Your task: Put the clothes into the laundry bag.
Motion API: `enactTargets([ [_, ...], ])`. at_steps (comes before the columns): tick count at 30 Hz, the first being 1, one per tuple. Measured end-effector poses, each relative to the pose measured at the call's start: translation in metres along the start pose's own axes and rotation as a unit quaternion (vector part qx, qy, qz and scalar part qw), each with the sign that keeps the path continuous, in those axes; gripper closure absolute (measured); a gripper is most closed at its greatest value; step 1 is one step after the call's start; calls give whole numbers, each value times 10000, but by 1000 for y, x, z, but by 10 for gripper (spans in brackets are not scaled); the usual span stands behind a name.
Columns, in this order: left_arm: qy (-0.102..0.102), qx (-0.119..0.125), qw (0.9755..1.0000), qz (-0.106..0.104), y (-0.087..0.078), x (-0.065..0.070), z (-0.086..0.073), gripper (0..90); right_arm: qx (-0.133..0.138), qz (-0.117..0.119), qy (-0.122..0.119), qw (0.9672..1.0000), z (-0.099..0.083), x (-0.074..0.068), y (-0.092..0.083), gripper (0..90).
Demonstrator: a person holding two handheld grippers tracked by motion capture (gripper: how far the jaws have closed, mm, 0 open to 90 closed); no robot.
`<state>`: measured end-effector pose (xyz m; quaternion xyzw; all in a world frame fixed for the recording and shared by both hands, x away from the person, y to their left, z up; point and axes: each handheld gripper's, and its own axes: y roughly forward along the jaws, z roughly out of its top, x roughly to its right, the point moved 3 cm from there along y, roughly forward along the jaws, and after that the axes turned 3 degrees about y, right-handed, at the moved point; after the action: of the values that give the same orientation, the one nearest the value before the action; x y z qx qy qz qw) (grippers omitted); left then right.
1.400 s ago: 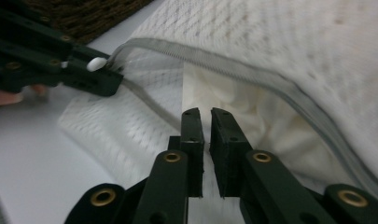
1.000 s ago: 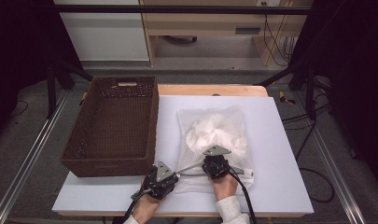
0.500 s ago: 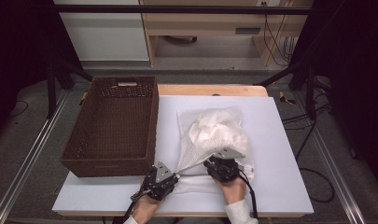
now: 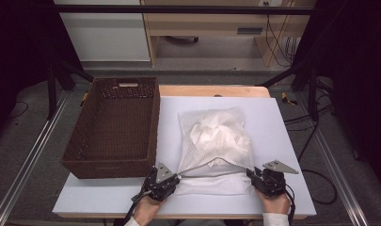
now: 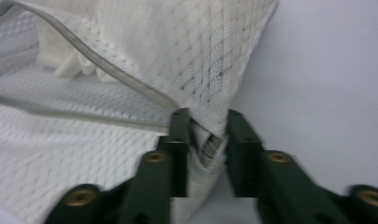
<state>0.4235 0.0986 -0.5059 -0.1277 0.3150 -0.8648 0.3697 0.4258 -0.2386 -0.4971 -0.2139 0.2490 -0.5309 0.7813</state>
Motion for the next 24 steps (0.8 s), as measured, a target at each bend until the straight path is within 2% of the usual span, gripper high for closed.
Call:
enactTargets([
  [1, -13, 5, 10000, 3, 0, 0, 0, 801, -10, 25, 18, 10000, 0, 0, -2, 818],
  [4, -18, -13, 10000, 5, -1, 0, 0, 801, 27, 166, 109, 9998, -1, 5, -11, 835],
  [6, -14, -31, 10000, 33, -2, 0, -1, 802, -107, 288, 181, 9994, -6, 8, -12, 832],
  [8, -31, -40, 10000, 23, -2, -1, -1, 801, -436, 305, 90, 9985, -15, 11, -8, 829],
  [9, -52, -40, 10000, 13, -2, -1, -1, 800, -317, 370, 80, 9988, -17, 11, -8, 827],
  [11, -80, -27, 10000, 30, -2, -1, -1, 789, -394, 445, 125, 9982, -17, 12, -11, 817],
  [13, -109, -6, 9999, 6, -2, -3, -1, 750, -380, 436, 36, 9983, -18, 10, -12, 752],
  [15, -126, 29, 9999, 15, -1, -3, 0, 636, -240, 322, -70, 9992, -17, 10, -12, 596],
  [16, -148, 29, 9999, 40, -1, -3, 0, 580, -137, 237, -122, 9995, -16, 10, -12, 579],
  [18, -131, 42, 9999, 5, 0, -2, 0, 496, 68, 235, -84, 9997, -13, 11, -12, 537],
  [20, -145, 103, 9998, 22, 0, -2, 1, 480, 193, 208, -97, 9996, -9, 10, -11, 570],
  [21, -142, 116, 9998, 0, -1, -2, 1, 497, 213, 240, -103, 9994, -8, 9, -11, 622],
  [23, -118, 149, 9998, 78, -2, -3, 1, 628, 147, 294, -119, 9994, -6, 8, -9, 753],
  [24, -147, 158, 9998, 34, -3, -3, 1, 718, 141, 281, -163, 9994, -6, 8, -8, 802],
])
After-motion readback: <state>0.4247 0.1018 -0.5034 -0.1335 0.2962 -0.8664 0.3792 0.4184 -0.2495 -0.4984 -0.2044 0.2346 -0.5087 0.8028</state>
